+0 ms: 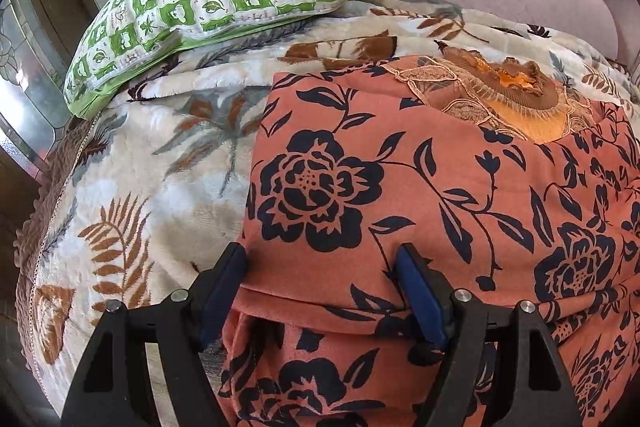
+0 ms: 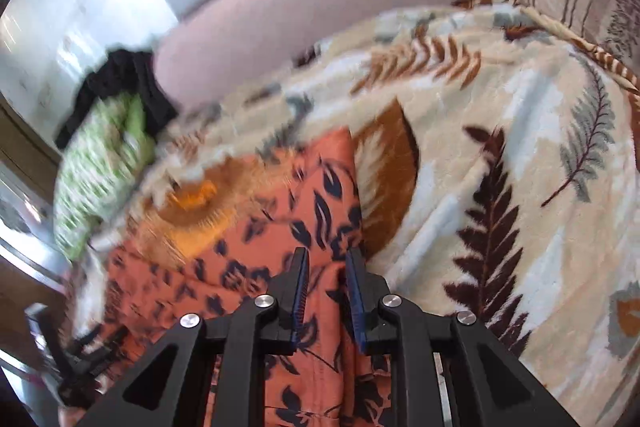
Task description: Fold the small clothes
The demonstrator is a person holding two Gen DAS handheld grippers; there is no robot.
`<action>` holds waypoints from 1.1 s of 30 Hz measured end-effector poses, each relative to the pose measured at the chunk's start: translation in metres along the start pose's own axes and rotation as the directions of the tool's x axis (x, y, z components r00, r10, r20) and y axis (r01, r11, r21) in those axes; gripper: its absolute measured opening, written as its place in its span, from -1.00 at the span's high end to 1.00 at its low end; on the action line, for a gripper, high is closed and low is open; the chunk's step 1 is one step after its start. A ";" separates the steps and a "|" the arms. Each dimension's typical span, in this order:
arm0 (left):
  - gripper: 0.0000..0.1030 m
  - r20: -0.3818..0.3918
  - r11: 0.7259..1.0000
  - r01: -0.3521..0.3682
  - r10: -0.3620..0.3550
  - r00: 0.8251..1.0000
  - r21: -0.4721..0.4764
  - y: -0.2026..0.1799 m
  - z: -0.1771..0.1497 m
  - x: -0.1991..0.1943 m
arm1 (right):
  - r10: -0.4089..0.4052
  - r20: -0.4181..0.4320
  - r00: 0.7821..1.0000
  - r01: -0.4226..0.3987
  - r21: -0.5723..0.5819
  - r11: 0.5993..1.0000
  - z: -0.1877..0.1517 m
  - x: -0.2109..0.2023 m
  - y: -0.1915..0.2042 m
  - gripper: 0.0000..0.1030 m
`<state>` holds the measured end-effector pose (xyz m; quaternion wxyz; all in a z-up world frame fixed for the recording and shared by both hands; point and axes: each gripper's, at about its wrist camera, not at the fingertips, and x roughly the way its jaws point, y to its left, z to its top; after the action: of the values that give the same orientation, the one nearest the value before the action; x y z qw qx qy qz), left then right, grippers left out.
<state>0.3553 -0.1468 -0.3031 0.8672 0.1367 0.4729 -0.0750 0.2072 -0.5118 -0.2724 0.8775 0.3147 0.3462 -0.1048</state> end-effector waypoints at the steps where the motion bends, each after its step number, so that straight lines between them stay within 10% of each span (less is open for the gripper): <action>1: -0.51 -0.001 1.000 -0.002 0.002 1.000 -0.002 0.000 0.000 0.000 | 0.012 0.027 1.000 -0.012 -0.003 1.000 -0.002 -0.008 0.000 0.22; 3: -0.51 -0.001 1.000 -0.010 0.010 1.000 0.000 -0.002 0.000 -0.001 | 0.017 0.076 0.997 -0.018 0.011 1.000 -0.007 -0.017 -0.001 -0.87; 5: -0.51 0.000 1.000 -0.016 0.016 1.000 0.005 -0.003 -0.001 -0.002 | 0.031 0.124 0.992 -0.036 0.038 0.999 -0.010 -0.019 -0.004 -0.96; 11: -0.51 -0.002 1.000 -0.014 0.014 1.000 -0.002 -0.002 -0.001 -0.002 | -0.026 -0.072 0.997 0.026 0.002 1.000 -0.001 0.028 -0.003 -0.08; 14: -0.51 -0.005 1.000 -0.013 0.013 1.000 -0.007 -0.002 0.001 0.000 | -0.058 -0.115 0.992 0.056 -0.023 0.998 -0.003 0.043 -0.001 0.02; 16: -0.51 -0.007 1.000 -0.009 0.009 1.000 -0.011 -0.001 0.001 0.000 | -0.106 -0.152 0.983 0.095 -0.077 0.993 -0.005 0.052 0.006 0.60; 19: -0.51 -0.002 0.999 0.005 -0.005 1.000 -0.039 0.004 0.001 -0.002 | -0.139 -0.124 0.983 0.121 -0.142 0.983 -0.008 0.043 0.019 0.81; 28: -0.51 0.059 0.990 -0.046 0.055 0.997 -0.136 0.021 -0.002 -0.012 | -0.058 0.108 0.992 0.074 -0.154 0.985 0.014 -0.006 0.046 0.84; 33: -0.54 -0.013 0.988 -0.078 0.077 0.997 -0.130 0.020 -0.008 0.009 | -0.115 -0.099 0.988 0.110 -0.053 0.993 0.007 0.076 -0.006 0.80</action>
<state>0.3591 -0.1254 -0.3116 0.8747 0.0983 0.4744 -0.0096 0.2649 -0.5187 -0.3225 0.8587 0.2787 0.4100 -0.1297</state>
